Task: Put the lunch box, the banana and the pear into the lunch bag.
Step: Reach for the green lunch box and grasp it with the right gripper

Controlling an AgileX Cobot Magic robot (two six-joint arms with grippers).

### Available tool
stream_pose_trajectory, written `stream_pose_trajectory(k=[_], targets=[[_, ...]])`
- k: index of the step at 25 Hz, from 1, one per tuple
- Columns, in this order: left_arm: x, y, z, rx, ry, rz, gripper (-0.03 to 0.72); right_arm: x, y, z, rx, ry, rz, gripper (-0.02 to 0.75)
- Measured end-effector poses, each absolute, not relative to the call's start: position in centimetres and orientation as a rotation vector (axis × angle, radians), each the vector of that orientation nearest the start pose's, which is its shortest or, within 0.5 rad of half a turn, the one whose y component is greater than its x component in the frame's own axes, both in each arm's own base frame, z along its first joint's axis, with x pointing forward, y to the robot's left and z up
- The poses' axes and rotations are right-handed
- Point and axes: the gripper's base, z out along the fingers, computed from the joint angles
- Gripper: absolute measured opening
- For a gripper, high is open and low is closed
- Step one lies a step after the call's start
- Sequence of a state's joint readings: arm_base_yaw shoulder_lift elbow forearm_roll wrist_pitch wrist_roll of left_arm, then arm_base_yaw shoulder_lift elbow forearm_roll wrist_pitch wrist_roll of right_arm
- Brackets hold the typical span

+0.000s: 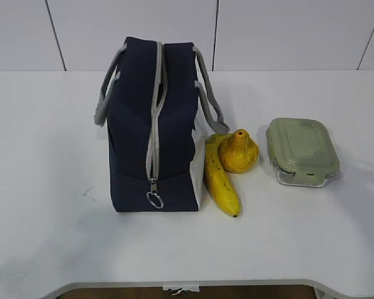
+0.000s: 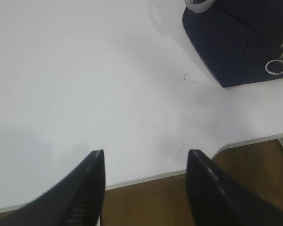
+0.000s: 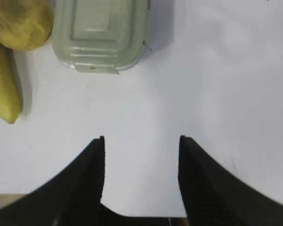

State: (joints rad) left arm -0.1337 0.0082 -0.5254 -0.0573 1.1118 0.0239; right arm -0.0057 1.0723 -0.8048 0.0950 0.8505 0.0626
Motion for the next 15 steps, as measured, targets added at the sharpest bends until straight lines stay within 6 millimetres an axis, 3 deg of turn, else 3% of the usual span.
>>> stream_pose_trajectory(k=[4, 8, 15], targets=[[-0.9, -0.3, 28.0, 0.169, 2.073, -0.136, 0.414, 25.0, 0.6, 28.5, 0.18, 2.642, 0.179, 0.396], [-0.9, -0.3, 28.0, 0.169, 2.073, -0.136, 0.414, 28.6, -0.2, 27.6, 0.197, 2.674, 0.304, 0.396], [-0.9, -0.3, 28.0, 0.169, 2.073, -0.136, 0.414, 31.4, -4.6, 26.4, 0.236, 2.631, 0.74, 0.396]])
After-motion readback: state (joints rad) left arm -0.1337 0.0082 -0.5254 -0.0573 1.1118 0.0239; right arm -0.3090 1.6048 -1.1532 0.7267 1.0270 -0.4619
